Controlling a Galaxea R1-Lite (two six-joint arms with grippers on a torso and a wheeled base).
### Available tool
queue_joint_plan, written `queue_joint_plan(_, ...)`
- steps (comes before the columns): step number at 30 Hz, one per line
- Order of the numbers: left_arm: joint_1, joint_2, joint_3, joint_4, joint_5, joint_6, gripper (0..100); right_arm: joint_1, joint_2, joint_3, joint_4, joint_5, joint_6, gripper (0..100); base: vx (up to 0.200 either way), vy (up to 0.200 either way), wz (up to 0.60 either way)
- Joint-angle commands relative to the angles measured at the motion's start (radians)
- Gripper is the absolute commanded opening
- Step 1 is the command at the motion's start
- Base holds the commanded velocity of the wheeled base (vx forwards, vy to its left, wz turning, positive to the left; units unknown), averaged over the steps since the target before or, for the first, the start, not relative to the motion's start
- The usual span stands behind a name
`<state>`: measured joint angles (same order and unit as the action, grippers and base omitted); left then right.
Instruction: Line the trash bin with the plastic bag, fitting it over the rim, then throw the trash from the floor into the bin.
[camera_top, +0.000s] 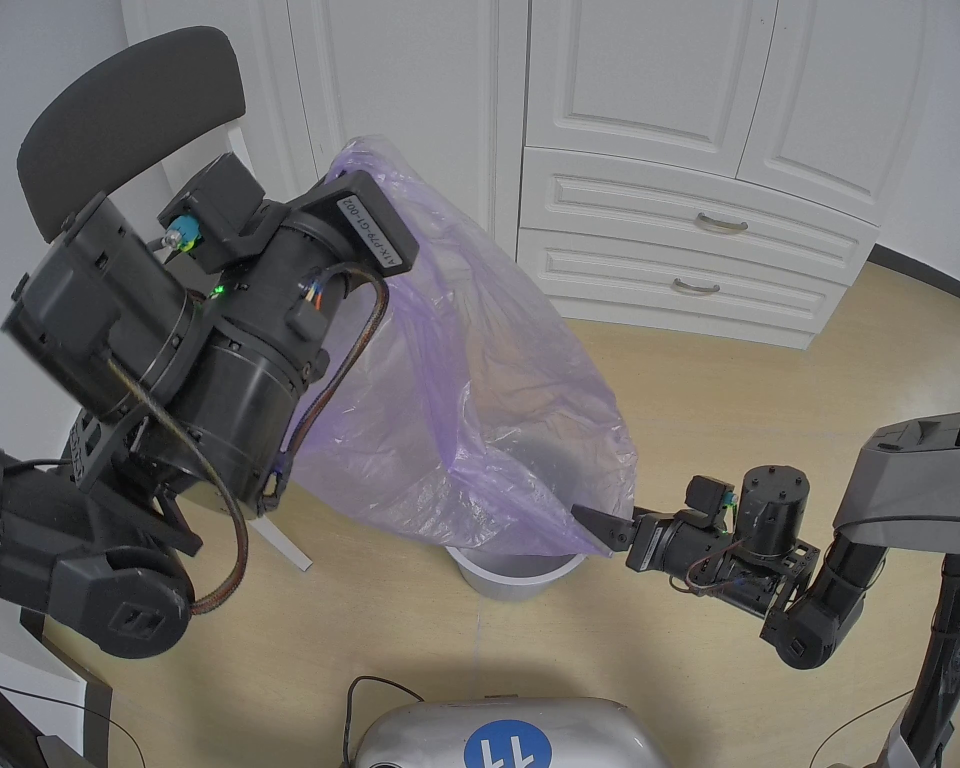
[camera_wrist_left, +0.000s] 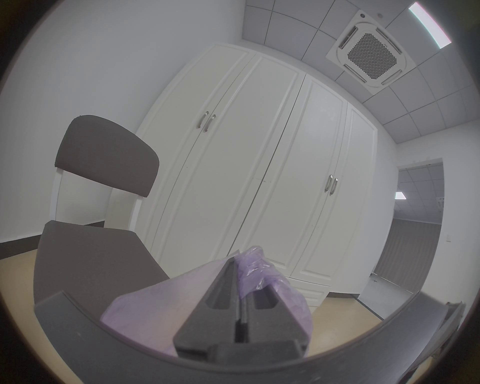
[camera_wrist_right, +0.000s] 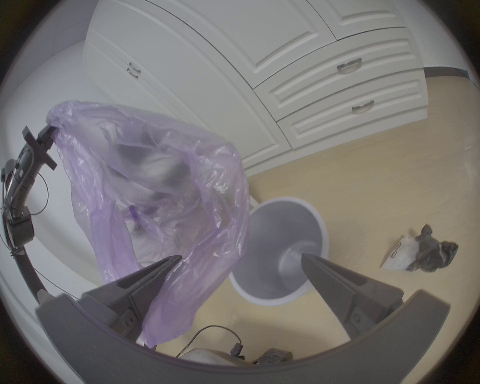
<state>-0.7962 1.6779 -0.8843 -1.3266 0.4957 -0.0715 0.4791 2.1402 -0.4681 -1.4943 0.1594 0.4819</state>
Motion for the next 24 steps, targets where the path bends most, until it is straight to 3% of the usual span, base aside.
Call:
queue_joint_plan(1, 0.031, 0.011, 0.001, 0.010, 0.000, 0.001, 0, -0.043, -0.091, 0.003, 0.017, 0.002, -0.006, 100, 0.000, 0.000, 0.00)
queue_joint_plan(13, 0.117, 0.049, -0.004, 0.084, -0.008, -0.001, 0, -0.050, -0.267, 0.025, -0.054, 0.006, 0.017, 100, 0.000, 0.000, 0.00)
queue_joint_plan(20, 0.170, 0.085, -0.027, 0.101, -0.013, -0.001, 0, -0.070, -0.339, 0.043, -0.066, 0.045, 0.018, 100, 0.000, 0.000, 0.00)
queue_joint_plan(24, 0.244, 0.143, -0.079, 0.104, -0.013, -0.001, 0, -0.091, -0.381, 0.051, -0.064, 0.060, 0.018, 100, 0.000, 0.000, 0.00)
